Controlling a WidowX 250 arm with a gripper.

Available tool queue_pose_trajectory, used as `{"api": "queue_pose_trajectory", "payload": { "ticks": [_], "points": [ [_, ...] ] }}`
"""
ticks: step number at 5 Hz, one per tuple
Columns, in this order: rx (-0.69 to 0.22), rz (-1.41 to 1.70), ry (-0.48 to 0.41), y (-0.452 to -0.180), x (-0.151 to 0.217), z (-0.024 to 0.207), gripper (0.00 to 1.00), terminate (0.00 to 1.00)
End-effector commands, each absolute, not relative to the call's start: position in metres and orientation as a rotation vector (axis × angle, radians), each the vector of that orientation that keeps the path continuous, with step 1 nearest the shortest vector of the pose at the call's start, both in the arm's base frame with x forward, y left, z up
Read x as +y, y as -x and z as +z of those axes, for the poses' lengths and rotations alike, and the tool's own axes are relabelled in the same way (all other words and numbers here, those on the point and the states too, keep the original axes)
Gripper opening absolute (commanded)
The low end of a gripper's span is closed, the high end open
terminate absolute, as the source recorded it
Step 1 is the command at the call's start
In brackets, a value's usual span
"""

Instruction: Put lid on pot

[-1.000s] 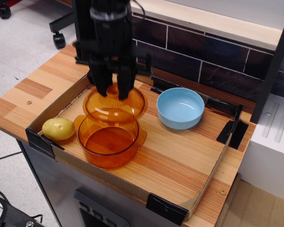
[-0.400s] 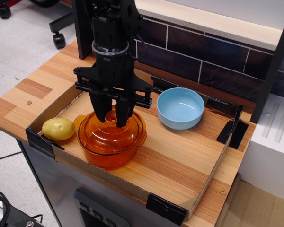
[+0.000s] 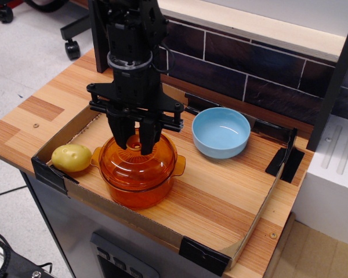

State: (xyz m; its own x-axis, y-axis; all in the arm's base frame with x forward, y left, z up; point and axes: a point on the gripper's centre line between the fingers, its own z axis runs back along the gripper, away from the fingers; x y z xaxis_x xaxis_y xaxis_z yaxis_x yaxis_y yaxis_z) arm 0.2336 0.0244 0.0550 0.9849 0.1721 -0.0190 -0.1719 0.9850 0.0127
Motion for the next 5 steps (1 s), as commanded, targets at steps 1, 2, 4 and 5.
{"api": "queue_pose_trajectory", "payload": {
  "ticks": [1, 2, 4, 5],
  "points": [
    [-0.004, 0.165, -0.003, -0.237, 0.039, 0.059, 0.0, 0.0],
    [-0.008, 0.146, -0.011, -0.231, 0.035, 0.057, 0.0, 0.0],
    [-0.011, 0.134, 0.002, -0.221, 0.019, 0.067, 0.0, 0.0],
    [-0.002, 0.138, 0.001, -0.222, 0.013, 0.067, 0.0, 0.0]
  ]
}}
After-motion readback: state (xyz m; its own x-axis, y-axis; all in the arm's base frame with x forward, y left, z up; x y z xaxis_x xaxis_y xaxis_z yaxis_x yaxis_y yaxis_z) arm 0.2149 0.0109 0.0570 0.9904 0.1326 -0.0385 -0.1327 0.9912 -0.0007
